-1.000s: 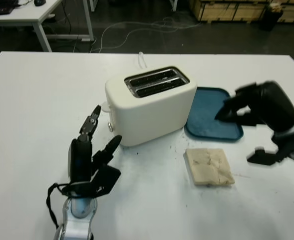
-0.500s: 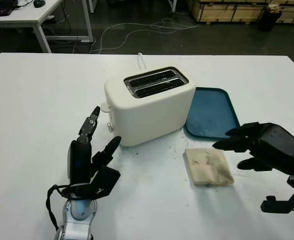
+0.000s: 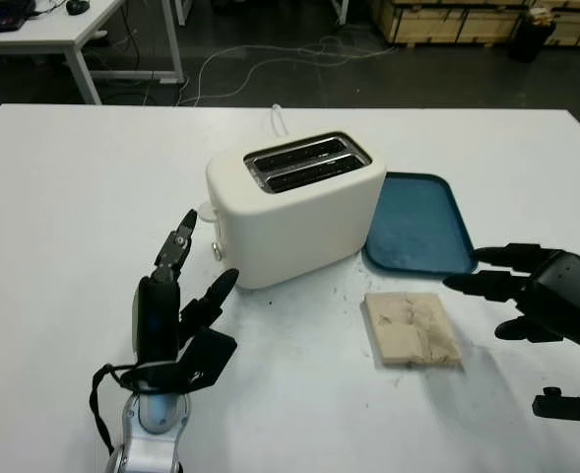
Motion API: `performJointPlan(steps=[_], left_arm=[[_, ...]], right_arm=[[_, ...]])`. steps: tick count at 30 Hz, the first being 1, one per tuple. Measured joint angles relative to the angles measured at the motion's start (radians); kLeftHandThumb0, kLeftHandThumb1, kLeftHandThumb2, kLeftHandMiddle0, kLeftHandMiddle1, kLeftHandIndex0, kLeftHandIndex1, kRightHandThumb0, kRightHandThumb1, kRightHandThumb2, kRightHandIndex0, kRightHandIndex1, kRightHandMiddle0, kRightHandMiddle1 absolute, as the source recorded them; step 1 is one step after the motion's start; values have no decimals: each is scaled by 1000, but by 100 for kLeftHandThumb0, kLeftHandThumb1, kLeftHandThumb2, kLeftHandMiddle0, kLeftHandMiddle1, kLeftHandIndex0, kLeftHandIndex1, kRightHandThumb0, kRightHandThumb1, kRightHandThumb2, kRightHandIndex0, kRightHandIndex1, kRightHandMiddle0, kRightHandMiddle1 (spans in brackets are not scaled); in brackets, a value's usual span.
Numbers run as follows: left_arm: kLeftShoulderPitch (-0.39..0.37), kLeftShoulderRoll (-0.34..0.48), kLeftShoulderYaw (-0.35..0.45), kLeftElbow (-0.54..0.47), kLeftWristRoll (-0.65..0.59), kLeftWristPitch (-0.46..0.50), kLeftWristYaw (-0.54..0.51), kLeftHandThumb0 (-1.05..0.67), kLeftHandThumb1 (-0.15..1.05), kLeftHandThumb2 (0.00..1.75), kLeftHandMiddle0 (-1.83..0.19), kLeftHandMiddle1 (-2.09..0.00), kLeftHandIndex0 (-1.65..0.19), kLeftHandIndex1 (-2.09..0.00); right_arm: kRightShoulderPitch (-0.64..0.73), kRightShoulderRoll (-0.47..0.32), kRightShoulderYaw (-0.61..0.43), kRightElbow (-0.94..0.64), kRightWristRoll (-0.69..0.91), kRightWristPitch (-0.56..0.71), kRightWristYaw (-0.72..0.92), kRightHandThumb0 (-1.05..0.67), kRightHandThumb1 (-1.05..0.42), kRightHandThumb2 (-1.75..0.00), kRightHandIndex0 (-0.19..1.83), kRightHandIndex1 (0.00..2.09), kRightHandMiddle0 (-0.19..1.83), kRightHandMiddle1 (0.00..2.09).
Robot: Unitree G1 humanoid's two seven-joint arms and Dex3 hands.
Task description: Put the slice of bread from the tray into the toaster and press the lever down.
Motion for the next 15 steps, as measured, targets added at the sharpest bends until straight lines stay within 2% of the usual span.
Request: performJointPlan(steps=[6, 15], left_arm=[[1, 0, 1, -13, 1, 0, 0, -63, 92, 28, -45, -1, -34, 0], [1, 3, 1, -14, 1, 0, -1, -63, 92, 27, -45, -1, -33, 0]], right_arm=[[-37, 4, 66, 81, -2, -48, -48, -34, -36, 0, 67, 0, 74, 0], [-67, 68, 149, 136, -19, -89, -233, -35, -37, 0, 68, 1, 76, 1]])
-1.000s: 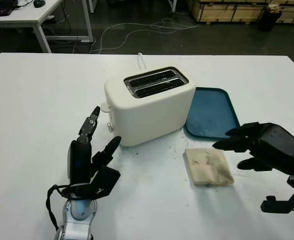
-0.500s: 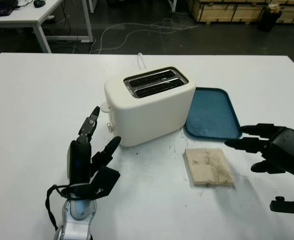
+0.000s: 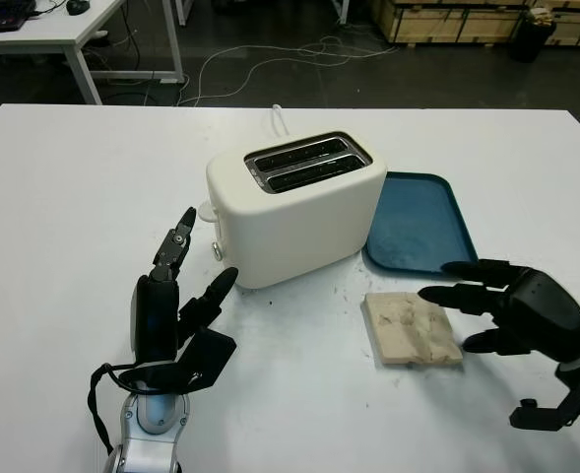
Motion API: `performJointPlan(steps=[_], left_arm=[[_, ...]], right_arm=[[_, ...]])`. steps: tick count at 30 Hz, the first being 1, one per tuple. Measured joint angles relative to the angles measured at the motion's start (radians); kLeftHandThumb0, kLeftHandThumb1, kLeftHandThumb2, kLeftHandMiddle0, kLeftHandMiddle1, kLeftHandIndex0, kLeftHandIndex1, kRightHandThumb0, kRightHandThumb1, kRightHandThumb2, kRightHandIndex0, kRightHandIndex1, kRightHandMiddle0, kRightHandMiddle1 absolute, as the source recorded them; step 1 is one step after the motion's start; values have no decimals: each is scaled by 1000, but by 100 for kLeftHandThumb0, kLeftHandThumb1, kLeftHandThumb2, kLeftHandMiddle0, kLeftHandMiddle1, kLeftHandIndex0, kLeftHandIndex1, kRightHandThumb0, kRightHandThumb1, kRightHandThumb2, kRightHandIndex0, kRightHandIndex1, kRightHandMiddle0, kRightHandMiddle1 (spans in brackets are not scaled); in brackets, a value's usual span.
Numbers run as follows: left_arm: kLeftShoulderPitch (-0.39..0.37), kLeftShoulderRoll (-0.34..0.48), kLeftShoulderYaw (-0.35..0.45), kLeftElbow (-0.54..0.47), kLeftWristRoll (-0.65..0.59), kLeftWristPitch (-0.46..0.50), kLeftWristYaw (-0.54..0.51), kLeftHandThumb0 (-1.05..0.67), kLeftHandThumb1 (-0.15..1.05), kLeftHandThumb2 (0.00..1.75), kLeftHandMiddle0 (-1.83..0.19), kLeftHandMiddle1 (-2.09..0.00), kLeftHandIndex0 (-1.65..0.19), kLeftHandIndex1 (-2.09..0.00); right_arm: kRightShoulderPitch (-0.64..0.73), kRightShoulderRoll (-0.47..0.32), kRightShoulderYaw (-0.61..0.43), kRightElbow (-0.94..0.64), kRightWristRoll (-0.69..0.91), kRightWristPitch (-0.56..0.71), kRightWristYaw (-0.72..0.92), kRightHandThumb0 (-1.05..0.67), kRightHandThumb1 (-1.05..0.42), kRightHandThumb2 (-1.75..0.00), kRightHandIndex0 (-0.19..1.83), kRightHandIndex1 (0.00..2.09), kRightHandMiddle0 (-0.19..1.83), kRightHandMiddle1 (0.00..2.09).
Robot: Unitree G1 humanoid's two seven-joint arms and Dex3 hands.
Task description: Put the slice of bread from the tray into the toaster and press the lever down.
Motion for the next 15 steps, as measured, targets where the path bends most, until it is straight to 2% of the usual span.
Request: performJointPlan(steps=[15], left_arm=[[0, 2, 5, 0, -1, -1, 0, -65, 92, 29, -45, -1, -34, 0]], right_arm=[[-91, 4, 125, 79, -33, 0, -120, -26, -35, 0, 69, 1, 77, 1]])
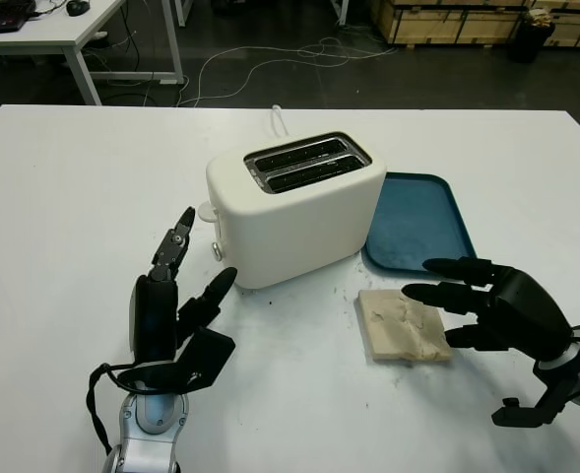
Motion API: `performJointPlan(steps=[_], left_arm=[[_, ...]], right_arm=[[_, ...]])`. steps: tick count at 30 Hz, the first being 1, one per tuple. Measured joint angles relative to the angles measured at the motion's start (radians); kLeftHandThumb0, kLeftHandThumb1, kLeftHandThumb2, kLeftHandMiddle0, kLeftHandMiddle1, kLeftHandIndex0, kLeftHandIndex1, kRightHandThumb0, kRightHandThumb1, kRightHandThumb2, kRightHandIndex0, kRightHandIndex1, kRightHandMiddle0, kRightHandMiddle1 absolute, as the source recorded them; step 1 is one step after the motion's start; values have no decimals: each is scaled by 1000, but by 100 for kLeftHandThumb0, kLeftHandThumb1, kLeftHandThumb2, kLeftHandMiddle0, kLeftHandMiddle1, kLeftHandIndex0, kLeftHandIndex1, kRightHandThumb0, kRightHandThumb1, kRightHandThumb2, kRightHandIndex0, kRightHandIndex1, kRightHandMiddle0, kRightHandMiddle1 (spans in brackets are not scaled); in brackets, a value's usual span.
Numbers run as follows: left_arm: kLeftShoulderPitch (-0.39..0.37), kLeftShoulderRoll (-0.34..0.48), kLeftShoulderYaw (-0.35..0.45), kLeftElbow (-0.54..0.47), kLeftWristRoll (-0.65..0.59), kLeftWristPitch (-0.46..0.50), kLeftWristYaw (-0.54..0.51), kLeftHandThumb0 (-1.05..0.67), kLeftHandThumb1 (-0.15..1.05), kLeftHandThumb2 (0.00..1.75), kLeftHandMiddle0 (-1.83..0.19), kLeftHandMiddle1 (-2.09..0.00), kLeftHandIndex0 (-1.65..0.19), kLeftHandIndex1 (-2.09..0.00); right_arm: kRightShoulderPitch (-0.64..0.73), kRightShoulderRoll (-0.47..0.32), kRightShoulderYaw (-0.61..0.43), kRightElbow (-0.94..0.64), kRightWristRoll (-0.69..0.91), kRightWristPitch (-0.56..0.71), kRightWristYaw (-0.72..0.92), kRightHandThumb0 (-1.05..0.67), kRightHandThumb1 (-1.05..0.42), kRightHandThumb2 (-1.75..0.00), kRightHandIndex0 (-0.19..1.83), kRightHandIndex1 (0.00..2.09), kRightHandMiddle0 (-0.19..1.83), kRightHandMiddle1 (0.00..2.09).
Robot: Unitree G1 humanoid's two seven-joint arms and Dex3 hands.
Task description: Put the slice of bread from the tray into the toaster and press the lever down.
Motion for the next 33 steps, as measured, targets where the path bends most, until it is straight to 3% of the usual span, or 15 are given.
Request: performJointPlan(steps=[7, 15, 22, 33], left_arm=[[0, 0, 4, 0, 1, 0, 0, -65, 92, 29, -45, -1, -34, 0], [1, -1, 3, -14, 1, 1, -4, -64, 92, 28, -45, -1, -34, 0], [4, -8, 0, -19, 11, 7, -4, -65, 92, 28, -46, -1, -34, 0], [9, -25, -10, -23, 22, 11, -1, -64, 92, 27, -45, -1, -34, 0]], right_arm=[[-26, -4, 30, 30, 0, 4, 9, -13, -39, -1, 71, 1, 85, 3], [-80, -4, 100, 54, -90, 47, -84, 14, -50, -1, 95, 8, 116, 6], [-162, -4, 189, 55, -178, 68, -124, 23, -48, 0, 115, 8, 135, 4], [-251, -21, 273, 94, -192, 45, -95, 23, -46, -1, 125, 5, 138, 1]])
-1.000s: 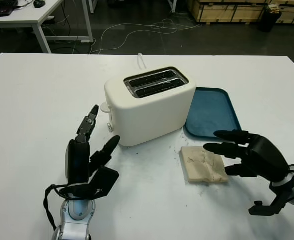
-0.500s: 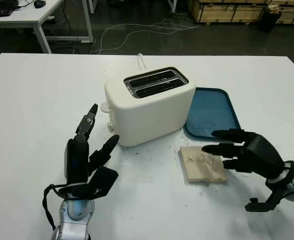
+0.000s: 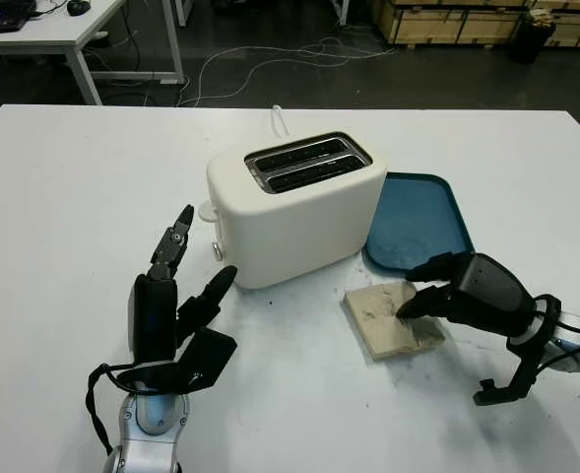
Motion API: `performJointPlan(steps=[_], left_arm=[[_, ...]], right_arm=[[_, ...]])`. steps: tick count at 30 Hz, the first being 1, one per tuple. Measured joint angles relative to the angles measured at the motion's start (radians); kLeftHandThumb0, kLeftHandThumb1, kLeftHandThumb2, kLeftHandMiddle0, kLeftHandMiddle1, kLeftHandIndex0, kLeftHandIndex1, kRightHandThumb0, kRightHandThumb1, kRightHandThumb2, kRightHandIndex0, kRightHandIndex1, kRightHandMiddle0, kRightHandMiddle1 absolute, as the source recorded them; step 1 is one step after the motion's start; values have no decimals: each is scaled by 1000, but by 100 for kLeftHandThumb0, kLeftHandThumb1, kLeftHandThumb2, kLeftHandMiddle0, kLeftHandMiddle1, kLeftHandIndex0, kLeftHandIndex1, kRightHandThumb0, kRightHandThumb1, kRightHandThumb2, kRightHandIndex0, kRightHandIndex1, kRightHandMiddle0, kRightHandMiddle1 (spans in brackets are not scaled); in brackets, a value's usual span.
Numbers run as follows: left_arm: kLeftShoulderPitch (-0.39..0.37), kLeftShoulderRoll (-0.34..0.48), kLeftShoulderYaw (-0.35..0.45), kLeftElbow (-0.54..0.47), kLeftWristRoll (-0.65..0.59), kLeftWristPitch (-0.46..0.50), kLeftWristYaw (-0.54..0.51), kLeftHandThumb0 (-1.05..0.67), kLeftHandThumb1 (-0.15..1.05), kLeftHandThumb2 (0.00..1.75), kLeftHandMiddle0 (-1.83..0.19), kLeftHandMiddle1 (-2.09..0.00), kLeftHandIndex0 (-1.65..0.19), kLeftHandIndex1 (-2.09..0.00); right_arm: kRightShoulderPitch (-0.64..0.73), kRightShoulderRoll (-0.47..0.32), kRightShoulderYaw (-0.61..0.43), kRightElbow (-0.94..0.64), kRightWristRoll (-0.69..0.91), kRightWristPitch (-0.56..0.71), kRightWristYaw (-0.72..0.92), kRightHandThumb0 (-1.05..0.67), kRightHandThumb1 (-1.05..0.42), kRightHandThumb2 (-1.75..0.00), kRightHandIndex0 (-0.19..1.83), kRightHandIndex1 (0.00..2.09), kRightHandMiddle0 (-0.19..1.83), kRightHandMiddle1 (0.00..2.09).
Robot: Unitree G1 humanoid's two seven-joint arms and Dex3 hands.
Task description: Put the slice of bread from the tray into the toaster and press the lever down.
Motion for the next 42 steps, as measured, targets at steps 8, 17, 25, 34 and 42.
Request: performJointPlan(steps=[8, 17, 25, 34, 42], left_arm=[[2, -1, 0, 0, 2, 0, 5, -63, 92, 28, -45, 0, -34, 0], [-3, -2, 0, 2, 1, 0, 6, -64, 92, 26, -45, 0, -34, 0], [-10, -2, 0, 2, 0, 7, 4, -65, 92, 28, -44, 0, -33, 0], [-11, -2, 0, 2, 2, 7, 4, -63, 92, 27, -45, -1, -34, 0], [-11, -1, 0, 4, 2, 7, 5, -64, 92, 28, -45, -1, -34, 0]], right_arm=[[-10, -8, -23, 44, 212, -103, 246, 6, -61, -3, 148, 11, 136, 0], [87, 21, -136, -63, 440, -44, 546, -5, -86, 0, 104, 159, 127, 88], [135, 52, -234, -142, 463, -5, 579, -5, -77, 0, 102, 160, 113, 115], [158, 89, -277, -181, 437, 39, 580, 6, -78, -1, 102, 168, 112, 121], [173, 142, -361, -232, 520, 103, 605, 7, -84, -1, 94, 168, 90, 137]])
